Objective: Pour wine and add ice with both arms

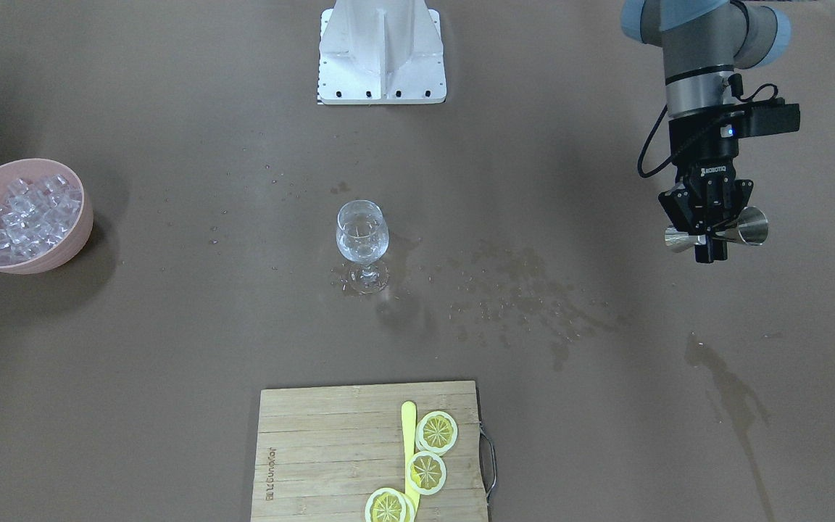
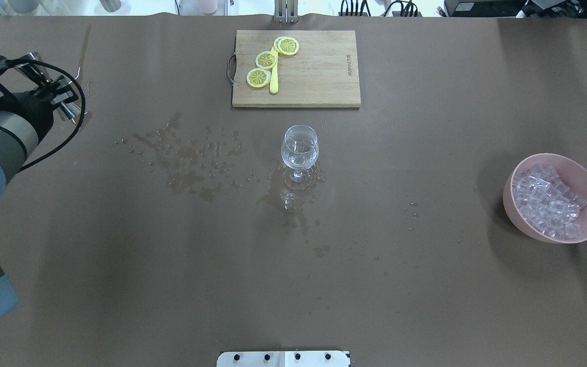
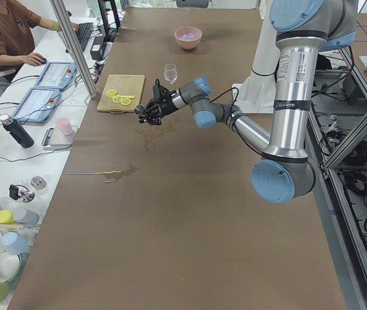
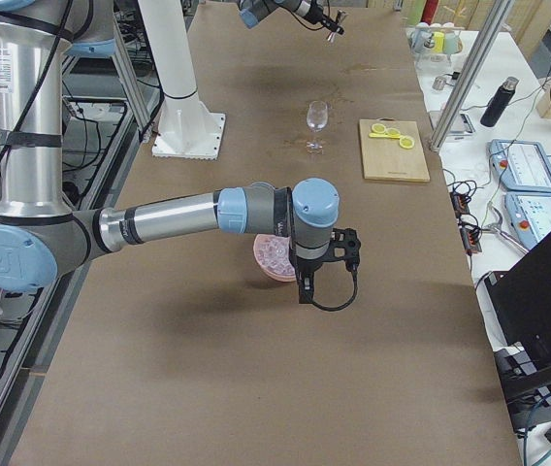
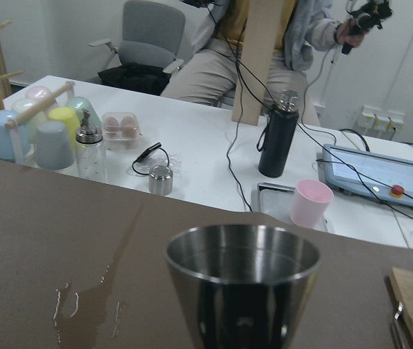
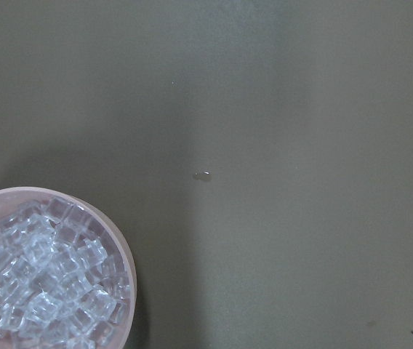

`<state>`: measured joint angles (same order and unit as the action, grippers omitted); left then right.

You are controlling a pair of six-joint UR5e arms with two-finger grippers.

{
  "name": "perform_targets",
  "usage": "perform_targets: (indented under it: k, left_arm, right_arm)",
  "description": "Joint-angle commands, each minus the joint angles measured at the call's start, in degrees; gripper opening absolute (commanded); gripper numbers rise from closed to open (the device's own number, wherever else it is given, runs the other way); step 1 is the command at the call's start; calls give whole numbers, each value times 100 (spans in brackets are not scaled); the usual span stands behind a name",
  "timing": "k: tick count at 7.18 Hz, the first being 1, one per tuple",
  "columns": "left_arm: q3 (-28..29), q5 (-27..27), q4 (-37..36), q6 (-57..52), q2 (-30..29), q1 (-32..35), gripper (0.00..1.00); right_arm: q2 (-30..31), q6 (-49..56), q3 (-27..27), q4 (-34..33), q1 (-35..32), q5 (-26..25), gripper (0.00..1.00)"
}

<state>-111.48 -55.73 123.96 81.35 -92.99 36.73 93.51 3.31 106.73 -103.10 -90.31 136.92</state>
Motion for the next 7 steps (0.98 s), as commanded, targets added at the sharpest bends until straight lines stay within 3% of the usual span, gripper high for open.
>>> perform_targets:
  k: [1, 3, 7]
  left_arm:
    - [556, 1217, 329, 529, 61, -716, 0]
    - [977, 2053, 304, 794, 53, -1367, 0]
    - [1611, 2899, 269, 1198, -44, -1976, 0]
  right_arm:
    - [1, 3, 6, 0, 4, 10, 100]
    - [1, -5, -2, -9, 13, 10, 100]
    - [10, -6, -11, -9, 39, 19, 100]
